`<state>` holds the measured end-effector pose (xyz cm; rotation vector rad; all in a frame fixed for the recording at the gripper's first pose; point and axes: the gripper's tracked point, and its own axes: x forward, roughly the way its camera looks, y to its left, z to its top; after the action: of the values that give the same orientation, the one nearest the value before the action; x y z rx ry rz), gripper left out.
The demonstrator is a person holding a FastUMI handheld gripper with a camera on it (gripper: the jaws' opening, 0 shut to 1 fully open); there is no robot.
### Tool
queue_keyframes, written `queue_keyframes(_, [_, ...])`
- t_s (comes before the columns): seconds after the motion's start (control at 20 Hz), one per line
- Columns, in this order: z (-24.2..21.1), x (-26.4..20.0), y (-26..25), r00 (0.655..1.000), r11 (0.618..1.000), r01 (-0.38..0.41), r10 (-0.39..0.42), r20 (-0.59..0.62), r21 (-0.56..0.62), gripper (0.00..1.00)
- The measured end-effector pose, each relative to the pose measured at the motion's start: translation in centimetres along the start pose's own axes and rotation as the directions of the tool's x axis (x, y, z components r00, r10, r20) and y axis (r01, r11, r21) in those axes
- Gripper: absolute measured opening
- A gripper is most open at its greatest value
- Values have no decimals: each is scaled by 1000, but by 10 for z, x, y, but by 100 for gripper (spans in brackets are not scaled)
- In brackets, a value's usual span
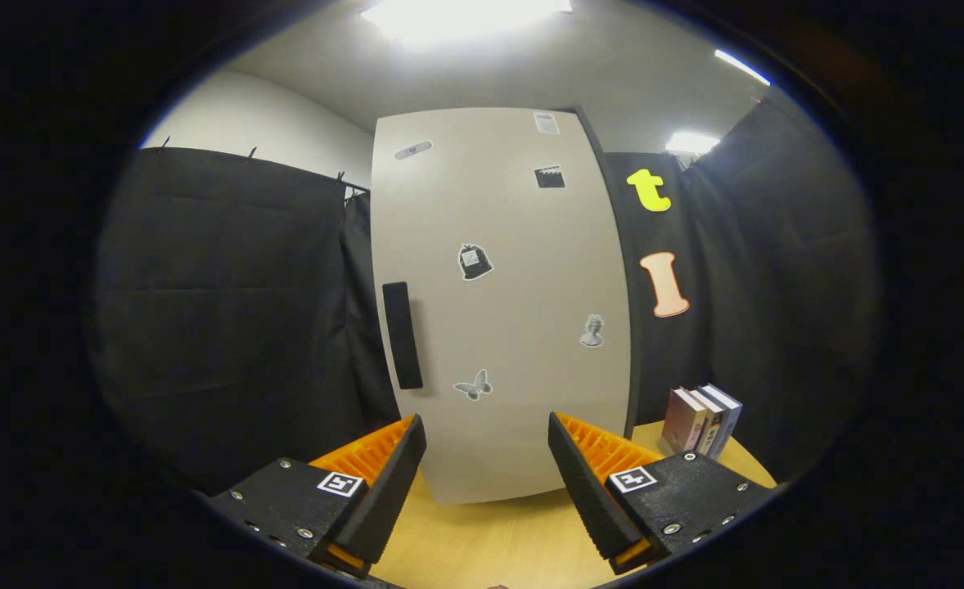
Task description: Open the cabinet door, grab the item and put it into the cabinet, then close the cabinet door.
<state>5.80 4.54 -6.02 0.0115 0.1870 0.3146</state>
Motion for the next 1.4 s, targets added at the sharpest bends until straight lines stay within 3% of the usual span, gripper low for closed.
queue_keyframes(0.25, [-5, -58, -26, 997, 996, 77, -76, 21, -50, 94])
queue_keyframes(0.55, [-23, -95, -50, 988, 987, 154, -153, 13, -54, 94])
queue_keyframes(0.85, [-25, -101, -57, 985, 985, 174, -174, 10, -10, 94])
queue_keyframes(1.4, [-28, -94, -49, 986, 985, 169, -168, 14, -44, 94])
